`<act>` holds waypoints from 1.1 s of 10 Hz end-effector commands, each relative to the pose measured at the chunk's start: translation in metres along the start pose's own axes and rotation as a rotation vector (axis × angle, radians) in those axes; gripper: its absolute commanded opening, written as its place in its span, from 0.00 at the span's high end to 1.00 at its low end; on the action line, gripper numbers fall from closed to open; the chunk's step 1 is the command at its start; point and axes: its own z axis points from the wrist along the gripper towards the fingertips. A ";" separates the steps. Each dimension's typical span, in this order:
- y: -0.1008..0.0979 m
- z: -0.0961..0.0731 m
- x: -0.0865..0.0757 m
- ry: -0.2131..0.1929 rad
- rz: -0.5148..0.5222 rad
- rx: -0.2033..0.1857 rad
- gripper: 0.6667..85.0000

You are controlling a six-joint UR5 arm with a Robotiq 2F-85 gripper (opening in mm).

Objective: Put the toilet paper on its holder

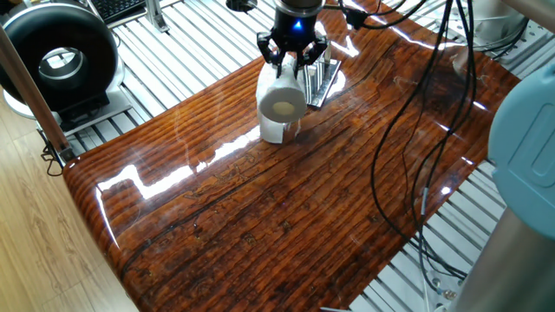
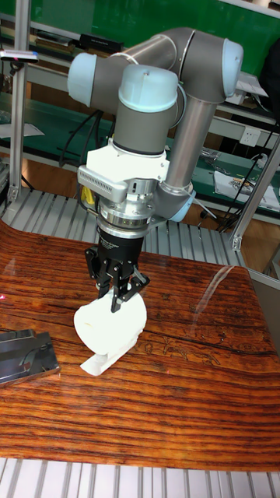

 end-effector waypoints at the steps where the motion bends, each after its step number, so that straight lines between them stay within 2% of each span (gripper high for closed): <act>1: 0.013 -0.001 0.015 0.065 -0.114 -0.040 1.00; 2: 0.018 0.001 0.017 0.074 -0.196 -0.052 1.00; 4: 0.032 -0.002 0.026 0.118 -0.366 -0.083 1.00; 7: 0.049 -0.005 0.030 0.132 -0.526 -0.123 1.00; 8: 0.049 -0.004 0.029 0.128 -0.613 -0.124 1.00; 9: 0.053 -0.003 0.032 0.142 -0.775 -0.127 1.00; 10: 0.051 -0.004 0.036 0.165 -0.865 -0.121 1.00; 11: 0.049 -0.005 0.038 0.174 -0.904 -0.121 1.00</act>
